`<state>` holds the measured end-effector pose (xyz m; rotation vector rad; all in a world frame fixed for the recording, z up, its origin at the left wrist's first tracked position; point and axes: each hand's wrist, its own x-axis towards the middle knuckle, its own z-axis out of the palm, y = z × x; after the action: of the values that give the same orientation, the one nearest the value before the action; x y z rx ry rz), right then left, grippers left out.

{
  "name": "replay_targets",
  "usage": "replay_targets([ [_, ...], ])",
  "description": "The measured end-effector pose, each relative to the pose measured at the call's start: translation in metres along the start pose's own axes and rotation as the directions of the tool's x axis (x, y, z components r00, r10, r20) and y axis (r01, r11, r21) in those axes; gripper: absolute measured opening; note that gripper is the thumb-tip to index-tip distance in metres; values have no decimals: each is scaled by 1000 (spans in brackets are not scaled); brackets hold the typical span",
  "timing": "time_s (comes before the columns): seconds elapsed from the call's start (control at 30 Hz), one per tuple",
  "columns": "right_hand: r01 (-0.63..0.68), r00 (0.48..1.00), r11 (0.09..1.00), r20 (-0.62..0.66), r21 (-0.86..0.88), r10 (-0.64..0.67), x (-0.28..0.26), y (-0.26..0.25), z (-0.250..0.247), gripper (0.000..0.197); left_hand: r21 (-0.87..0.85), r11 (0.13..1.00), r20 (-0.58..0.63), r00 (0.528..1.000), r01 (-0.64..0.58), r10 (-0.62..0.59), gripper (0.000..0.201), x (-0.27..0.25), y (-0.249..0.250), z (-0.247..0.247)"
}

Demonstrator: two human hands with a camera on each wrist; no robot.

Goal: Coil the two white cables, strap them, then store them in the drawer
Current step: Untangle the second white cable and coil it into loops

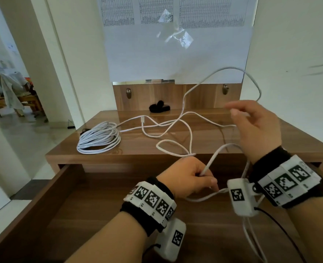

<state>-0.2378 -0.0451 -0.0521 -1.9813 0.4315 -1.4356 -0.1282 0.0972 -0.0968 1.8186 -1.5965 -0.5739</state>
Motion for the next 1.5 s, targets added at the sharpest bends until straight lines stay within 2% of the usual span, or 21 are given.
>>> replay_targets([
  [0.07, 40, 991, 997, 134, -72, -30, 7, -13, 12, 19, -4, 1000, -36, 999, 5, -6, 29, 0, 0, 0],
  [0.13, 18, 957, 983, 287, -181, 35, 18, -19, 26, 21, -29, 1000, -131, 991, -8, 4, 32, 0, -4, -4],
  [0.23, -23, 836, 955, 518, -297, 181, 37, -21, 48, 25, -87, 996, -280, 960, -7, -18, 32, 0, -15, -12],
  [0.3, 24, 750, 926, 620, -376, 232, 47, -19, 63, 33, -110, 994, -329, 944, 0, -36, 32, 1, -20, -14],
  [0.4, 110, 628, 866, 709, -488, 320, 53, -14, 88, 52, -160, 987, -416, 907, -4, -64, 29, 2, -23, -15],
  [0.47, 177, 580, 821, 731, -543, 359, 55, -9, 102, 63, -231, 973, -507, 855, -12, -110, 28, 2, -26, -16],
  [0.57, 246, 559, 768, 734, -592, 386, 56, -2, 113, 62, -323, 946, -576, 791, 8, -204, 31, 1, -28, -21],
  [0.67, 382, 522, 664, 743, -643, 419, 57, -4, 123, 39, -325, 944, -577, 778, 62, -250, 32, 1, -28, -22],
  [0.73, 460, 565, 585, 729, -668, 387, 59, -9, 125, 27, -279, 955, -593, 764, 102, -255, 29, 1, -30, -21],
  [0.8, 476, 629, 586, 719, -656, 294, 64, -15, 122, 18, -245, 963, -614, 750, 114, -245, 26, 2, -30, -22],
  [0.83, 485, 638, 592, 723, -644, 264, 66, -16, 119, 18, -233, 966, -619, 749, 113, -237, 25, 2, -29, -23],
  [0.9, 475, 594, 631, 752, -614, 285, 66, -16, 111, 12, -218, 970, -618, 755, 103, -219, 24, 2, -29, -22],
  [0.97, 422, 526, 682, 774, -597, 352, 60, -11, 101, 26, -204, 975, -593, 781, 87, -194, 21, 0, -26, -22],
  [1.03, 357, 504, 704, 761, -614, 408, 53, -3, 92, 34, -169, 984, -580, 801, 59, -148, 16, -2, -27, -22],
  [1.1, 346, 533, 684, 735, -642, 420, 49, 7, 85, 24, -195, 981, -606, 789, -25, -101, 11, -4, -25, -22],
  [1.13, 346, 581, 669, 710, -658, 398, 49, 9, 82, 17, -215, 974, -629, 773, -71, -82, 14, -5, -25, -22],
  [1.2, 317, 726, 637, 612, -703, 314, 52, 7, 72, 8, -241, 959, -667, 743, -152, -50, 22, -5, -25, -22],
  [1.23, 292, 792, 628, 550, -722, 265, 54, 5, 66, 11, -226, 959, -681, 732, -172, -30, 30, -5, -25, -23],
  [1.3, 234, 873, 640, 448, -732, 193, 61, -2, 49, 19, -145, 976, -708, 707, -162, 12, 38, -4, -27, -23],
  [1.4, 27, 933, 861, 322, -509, 161, 67, -8, 23, 28, -100, 994, -793, 607, -44, -53, 23, 1, -31, -26],
  [1.5, -70, 950, 972, 283, -226, 135, 55, -18, 17, 40, -294, 954, -861, 450, -63, -236, 26, 6, -27, -34],
])
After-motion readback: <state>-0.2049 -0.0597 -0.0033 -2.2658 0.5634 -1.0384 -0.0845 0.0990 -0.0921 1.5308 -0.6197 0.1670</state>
